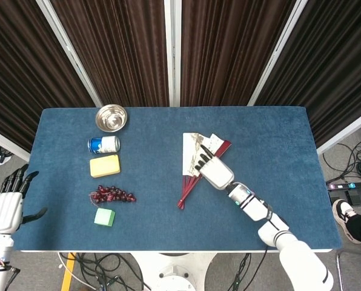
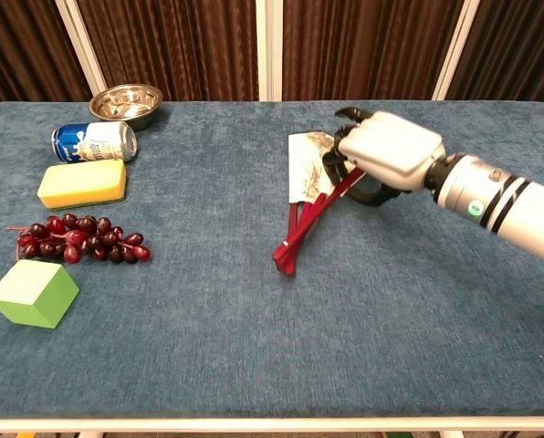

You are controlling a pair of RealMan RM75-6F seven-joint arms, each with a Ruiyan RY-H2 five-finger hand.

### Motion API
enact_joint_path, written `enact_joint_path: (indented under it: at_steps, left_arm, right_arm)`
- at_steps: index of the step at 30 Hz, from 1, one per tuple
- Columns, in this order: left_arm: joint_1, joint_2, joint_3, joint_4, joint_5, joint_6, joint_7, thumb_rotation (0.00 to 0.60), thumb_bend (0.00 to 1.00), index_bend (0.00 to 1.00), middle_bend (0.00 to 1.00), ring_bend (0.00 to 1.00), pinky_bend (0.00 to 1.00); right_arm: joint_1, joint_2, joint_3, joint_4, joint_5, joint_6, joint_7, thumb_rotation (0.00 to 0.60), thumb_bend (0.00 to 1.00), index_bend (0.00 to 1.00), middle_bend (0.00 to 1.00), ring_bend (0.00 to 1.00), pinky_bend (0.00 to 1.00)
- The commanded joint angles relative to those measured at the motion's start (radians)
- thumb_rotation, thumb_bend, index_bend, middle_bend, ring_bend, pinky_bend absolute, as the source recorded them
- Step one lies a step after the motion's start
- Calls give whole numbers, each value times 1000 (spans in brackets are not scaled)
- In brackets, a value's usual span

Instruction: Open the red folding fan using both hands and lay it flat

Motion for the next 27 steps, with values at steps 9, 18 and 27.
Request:
enact_joint_path:
  at_steps: [9,18,27]
  left_arm:
    - [-145,23,-51,-22,92,-98,-247,600,125,210,120,43,127]
    - [-300,-82,-98,40,94,-223,-529,600,125,163,120,43,130]
    - [-433,-196,-116,105,88,-327,-740,600,125,146,120,44,135]
  right_arm:
    - [115,527,-3,-655,-45,41,35,600,946,755,580,304,103]
    - [128,773,70,-999,-35,72,27,600,957,759,587,304,120]
    - [157,806,148,-1083,1,51,76,600,957,759,587,305,120]
